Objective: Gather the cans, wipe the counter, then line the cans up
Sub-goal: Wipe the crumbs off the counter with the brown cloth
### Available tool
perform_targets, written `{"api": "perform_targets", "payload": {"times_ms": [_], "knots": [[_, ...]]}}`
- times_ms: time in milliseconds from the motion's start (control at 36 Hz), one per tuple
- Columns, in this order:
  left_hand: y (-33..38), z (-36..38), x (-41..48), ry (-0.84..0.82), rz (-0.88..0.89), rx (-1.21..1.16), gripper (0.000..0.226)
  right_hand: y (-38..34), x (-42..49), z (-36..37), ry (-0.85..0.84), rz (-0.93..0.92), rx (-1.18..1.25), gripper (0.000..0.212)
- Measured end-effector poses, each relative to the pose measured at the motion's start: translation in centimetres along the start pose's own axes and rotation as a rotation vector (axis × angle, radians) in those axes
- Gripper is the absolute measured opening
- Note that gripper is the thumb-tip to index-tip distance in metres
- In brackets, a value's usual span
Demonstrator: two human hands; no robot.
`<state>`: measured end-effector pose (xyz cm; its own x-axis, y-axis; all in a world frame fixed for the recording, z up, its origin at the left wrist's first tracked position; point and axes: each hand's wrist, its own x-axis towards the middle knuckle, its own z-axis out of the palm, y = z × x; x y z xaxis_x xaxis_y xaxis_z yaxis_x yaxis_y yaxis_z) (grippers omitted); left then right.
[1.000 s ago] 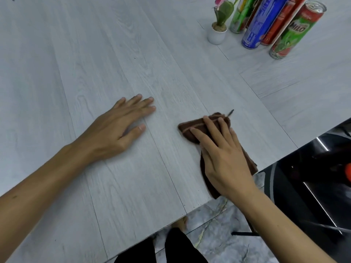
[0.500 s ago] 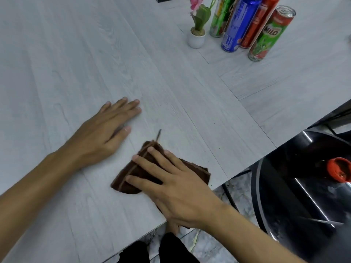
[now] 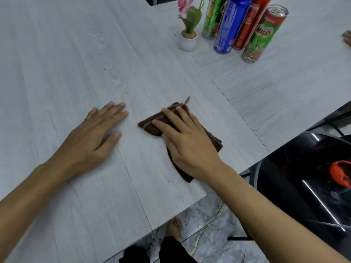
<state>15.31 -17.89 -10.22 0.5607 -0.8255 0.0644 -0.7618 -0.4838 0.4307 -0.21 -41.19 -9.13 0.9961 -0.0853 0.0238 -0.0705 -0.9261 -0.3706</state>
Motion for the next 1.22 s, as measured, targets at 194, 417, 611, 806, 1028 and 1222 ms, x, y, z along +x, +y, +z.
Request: {"api": "perform_targets", "payload": {"times_ms": [194, 417, 611, 806, 1028, 1222], "knots": [[1.6, 0.9, -0.2, 0.008, -0.029, 0.011, 0.059, 0.5, -3.4, -0.1, 0.067, 0.228, 0.068, 0.058], [5.7, 1.5, -1.7, 0.02, -0.034, -0.021, 0.061, 0.2, -6.7, -2.6, 0.17, 0.299, 0.348, 0.047], [12.7, 2.0, -3.3, 0.153, -0.19, -0.119, 0.048, 3.3, -9.2, -8.1, 0.197, 0.49, 0.385, 0.052], [16.8, 2.4, -3.0, 0.131, -0.352, -0.265, 0.041, 4.9, -8.5, -10.3, -0.108, 0.532, 0.411, 0.053], [19.2, 3.8, -1.0, 0.024, -0.561, -0.231, 0.04, 5.3, -6.4, -9.1, -0.185, 0.429, 0.4, 0.051], [21.8, 5.7, 0.7, 0.127, -0.661, -0.199, 0.041, 6.0, -5.7, -7.6, -0.158, 0.441, 0.439, 0.056]]}}
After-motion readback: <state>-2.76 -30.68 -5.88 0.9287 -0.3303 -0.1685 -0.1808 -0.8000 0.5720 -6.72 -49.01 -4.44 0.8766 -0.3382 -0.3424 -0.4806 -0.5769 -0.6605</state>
